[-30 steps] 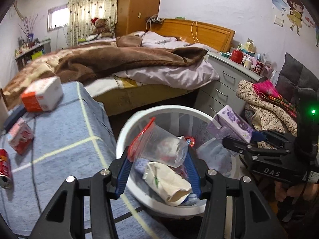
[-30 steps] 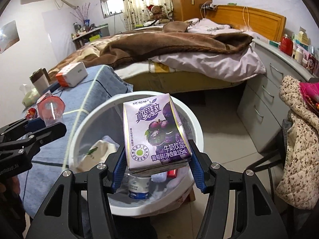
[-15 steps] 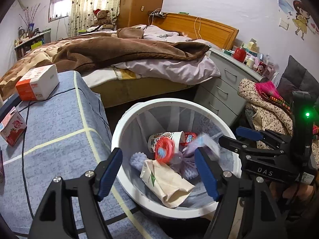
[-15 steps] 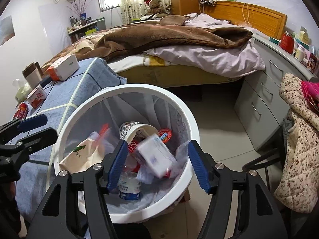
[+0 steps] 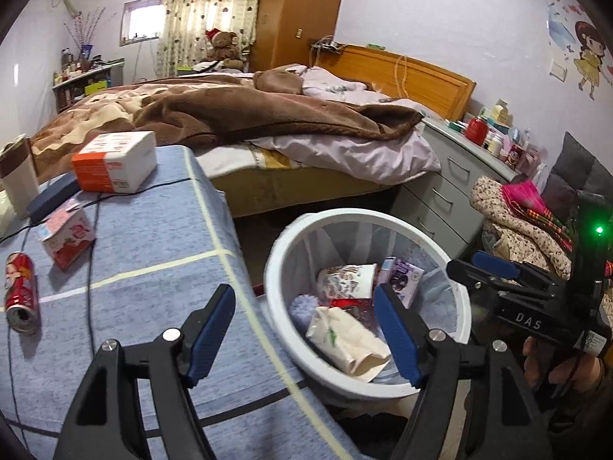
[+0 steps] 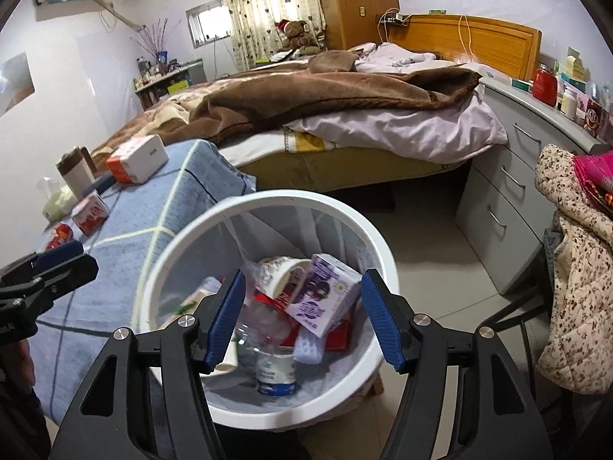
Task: Collect trash
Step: 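Move both tools back over the table toward the red can and strawberry box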
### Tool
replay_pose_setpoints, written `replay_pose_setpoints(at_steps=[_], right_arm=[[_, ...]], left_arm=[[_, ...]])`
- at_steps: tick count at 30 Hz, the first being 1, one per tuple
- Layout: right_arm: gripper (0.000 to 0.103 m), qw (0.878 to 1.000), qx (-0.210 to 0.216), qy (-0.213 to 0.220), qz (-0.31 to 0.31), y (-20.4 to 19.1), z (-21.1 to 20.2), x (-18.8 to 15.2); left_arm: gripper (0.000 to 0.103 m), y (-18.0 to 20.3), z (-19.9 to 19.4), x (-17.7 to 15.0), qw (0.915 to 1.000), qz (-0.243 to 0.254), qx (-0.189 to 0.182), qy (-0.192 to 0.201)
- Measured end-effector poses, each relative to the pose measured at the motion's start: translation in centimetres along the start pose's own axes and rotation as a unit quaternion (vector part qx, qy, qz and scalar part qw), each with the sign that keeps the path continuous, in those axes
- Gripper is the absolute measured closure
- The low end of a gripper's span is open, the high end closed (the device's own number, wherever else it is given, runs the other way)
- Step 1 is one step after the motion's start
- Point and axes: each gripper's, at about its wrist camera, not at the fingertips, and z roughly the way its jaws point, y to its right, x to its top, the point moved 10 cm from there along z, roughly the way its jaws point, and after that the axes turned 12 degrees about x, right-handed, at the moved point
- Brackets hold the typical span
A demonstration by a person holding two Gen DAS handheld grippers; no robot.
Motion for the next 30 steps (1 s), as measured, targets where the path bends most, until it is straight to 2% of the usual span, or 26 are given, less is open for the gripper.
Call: replay_pose_setpoints(at_steps=[11, 17, 21, 25, 30], right_arm=[[0.039, 0.999, 0.034, 0.013, -0.018, -4.5, 1.4, 0.9], [0.039, 0.998, 0.056, 0.01, -0.025, -7.4, 2.9, 1.4], [0.039, 0.997, 0.072, 0.008, -0.036, -9.6, 4.0, 2.0], [0.039, 0.996, 0.083, 0.005, -0.045, -11.7, 5.3, 2.5], [0.039, 0.993, 0.098, -0.004, -0.058, -14.8, 7.6, 3.2]], left_arm=[[0.026, -6.4, -1.8, 0.0, 0.9981, -0.024, 0.052, 0.023], [0.026, -10.4, -2.1, -0.4, 0.9956, -0.049, 0.077, 0.019], [0.026, -13.3, -2.6, -0.6, 0.9914, -0.052, 0.117, 0.027], [0.026, -16.3, -2.4, -0.8, 0.9894, -0.075, 0.122, 0.021], [0.026, -20.8, -2.0, -1.5, 0.9833, -0.105, 0.149, 0.012]])
